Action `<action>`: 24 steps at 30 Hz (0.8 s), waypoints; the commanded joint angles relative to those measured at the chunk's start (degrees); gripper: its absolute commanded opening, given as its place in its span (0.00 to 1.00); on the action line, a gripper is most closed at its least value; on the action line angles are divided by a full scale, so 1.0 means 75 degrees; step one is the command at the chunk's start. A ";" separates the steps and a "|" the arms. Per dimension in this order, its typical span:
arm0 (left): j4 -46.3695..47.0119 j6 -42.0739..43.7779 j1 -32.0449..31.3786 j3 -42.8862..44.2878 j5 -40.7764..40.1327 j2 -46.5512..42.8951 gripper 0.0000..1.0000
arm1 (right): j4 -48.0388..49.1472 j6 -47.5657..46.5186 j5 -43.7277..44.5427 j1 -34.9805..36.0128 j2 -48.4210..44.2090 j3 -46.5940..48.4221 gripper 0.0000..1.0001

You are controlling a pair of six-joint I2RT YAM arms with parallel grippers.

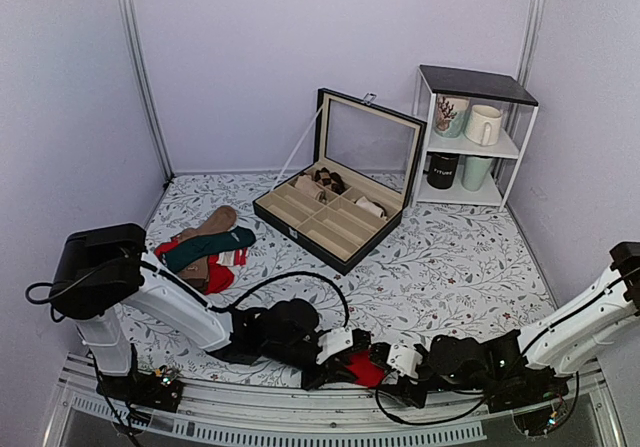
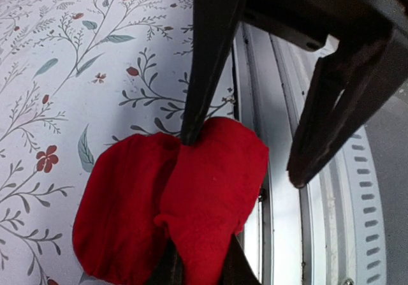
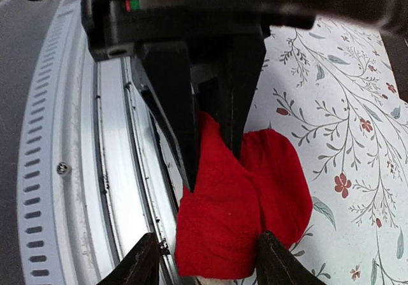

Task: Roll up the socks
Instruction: Roll the sock at the center of the board.

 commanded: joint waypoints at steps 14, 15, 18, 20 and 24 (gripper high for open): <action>-0.1670 -0.0103 0.0083 -0.0140 0.0038 0.0727 0.03 | -0.0509 0.0068 0.0662 0.0212 0.1085 0.0615 0.21; -0.1642 -0.0112 0.0084 -0.0143 -0.0129 0.0657 0.09 | -0.0511 0.0190 0.0607 0.0213 0.1079 0.0583 0.21; -0.1206 -0.0106 0.0030 -0.0357 -0.1178 0.0062 0.29 | -0.0492 0.0730 0.0404 0.0212 0.1104 0.0455 0.20; -0.0617 -0.0004 -0.0099 -0.0807 -0.2455 -0.0687 0.50 | -0.0496 0.1217 0.0247 0.0202 0.1165 0.0355 0.20; 0.0595 0.0816 -0.0271 -0.1449 -0.3009 -0.2028 0.61 | -0.0462 0.2139 -0.0223 -0.0012 0.1365 0.0174 0.20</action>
